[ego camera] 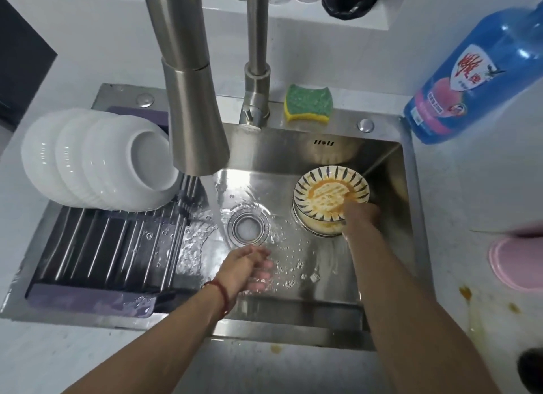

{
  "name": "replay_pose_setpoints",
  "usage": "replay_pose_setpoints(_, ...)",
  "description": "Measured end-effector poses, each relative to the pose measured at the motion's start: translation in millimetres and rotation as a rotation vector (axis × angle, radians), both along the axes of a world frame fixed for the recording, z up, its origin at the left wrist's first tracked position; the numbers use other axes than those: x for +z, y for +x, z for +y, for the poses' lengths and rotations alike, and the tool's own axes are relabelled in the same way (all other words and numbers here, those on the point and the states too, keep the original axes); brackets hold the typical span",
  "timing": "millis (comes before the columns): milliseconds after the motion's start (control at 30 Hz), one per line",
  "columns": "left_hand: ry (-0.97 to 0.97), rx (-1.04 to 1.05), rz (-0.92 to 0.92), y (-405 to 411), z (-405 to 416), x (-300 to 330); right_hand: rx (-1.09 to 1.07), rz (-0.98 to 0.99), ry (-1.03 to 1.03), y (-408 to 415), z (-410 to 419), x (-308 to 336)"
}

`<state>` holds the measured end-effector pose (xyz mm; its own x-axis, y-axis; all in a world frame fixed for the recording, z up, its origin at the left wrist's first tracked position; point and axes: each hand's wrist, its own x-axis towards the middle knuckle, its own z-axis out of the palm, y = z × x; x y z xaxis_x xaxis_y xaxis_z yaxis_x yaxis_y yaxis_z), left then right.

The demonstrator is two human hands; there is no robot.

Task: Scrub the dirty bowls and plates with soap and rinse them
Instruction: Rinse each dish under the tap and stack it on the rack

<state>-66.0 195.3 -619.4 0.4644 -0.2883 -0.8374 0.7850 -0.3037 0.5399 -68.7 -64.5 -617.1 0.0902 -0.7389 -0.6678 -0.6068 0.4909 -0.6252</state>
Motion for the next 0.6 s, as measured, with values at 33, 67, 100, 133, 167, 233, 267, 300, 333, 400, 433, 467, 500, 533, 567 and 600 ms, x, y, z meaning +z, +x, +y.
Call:
replay_pose_setpoints(33, 0.002, -0.002, -0.006, 1, 0, 0, -0.014, -0.009, -0.037, -3, 3, -1)
replay_pose_setpoints(67, 0.008, 0.006, -0.003, 2, 1, 0, -0.013, -0.036, -0.065, -9, 8, -6)
replay_pose_setpoints(100, 0.011, 0.024, 0.004, 3, 3, -2, 0.024, -0.063, -0.082, -12, 15, -5)
replay_pose_setpoints(133, 0.009, 0.041, 0.007, 5, 3, -1, 0.063, -0.078, -0.100, -15, 21, -7)
replay_pose_setpoints(167, -0.001, 0.072, 0.012, 8, 5, -1, 0.109, -0.109, -0.098, -18, 28, -6)
replay_pose_setpoints(233, -0.053, 0.150, 0.033, 16, 9, 0, 0.257, -0.122, -0.087, -20, 44, 3)
replay_pose_setpoints(267, -0.091, 0.191, 0.046, 21, 11, 3, 0.338, -0.107, -0.089, -20, 51, 6)
replay_pose_setpoints(300, -0.133, 0.230, 0.059, 25, 13, 6, 0.407, -0.105, -0.080, -19, 60, 11)
replay_pose_setpoints(333, -0.163, 0.263, 0.070, 29, 16, 10, 0.459, -0.112, -0.038, -18, 67, 8)
replay_pose_setpoints(400, -0.187, 0.318, 0.080, 36, 24, 14, 0.583, -0.096, -0.009, -13, 86, 6)
replay_pose_setpoints(433, -0.176, 0.327, 0.074, 38, 27, 14, 0.642, -0.073, 0.000, -10, 92, 2)
replay_pose_setpoints(467, -0.146, 0.338, 0.065, 40, 32, 12, 0.696, -0.041, 0.005, -8, 95, -6)
replay_pose_setpoints(500, -0.106, 0.361, 0.055, 41, 35, 7, 0.747, -0.017, -0.001, -4, 100, -11)
replay_pose_setpoints(533, -0.064, 0.386, 0.046, 43, 39, 1, 0.819, 0.013, -0.056, -1, 106, -13)
replay_pose_setpoints(567, -0.035, 0.421, 0.041, 43, 43, -6, 0.919, 0.059, -0.159, 3, 115, -15)
replay_pose_setpoints(600, -0.018, 0.445, 0.035, 43, 45, -9, 1.028, 0.137, -0.321, 6, 124, -16)
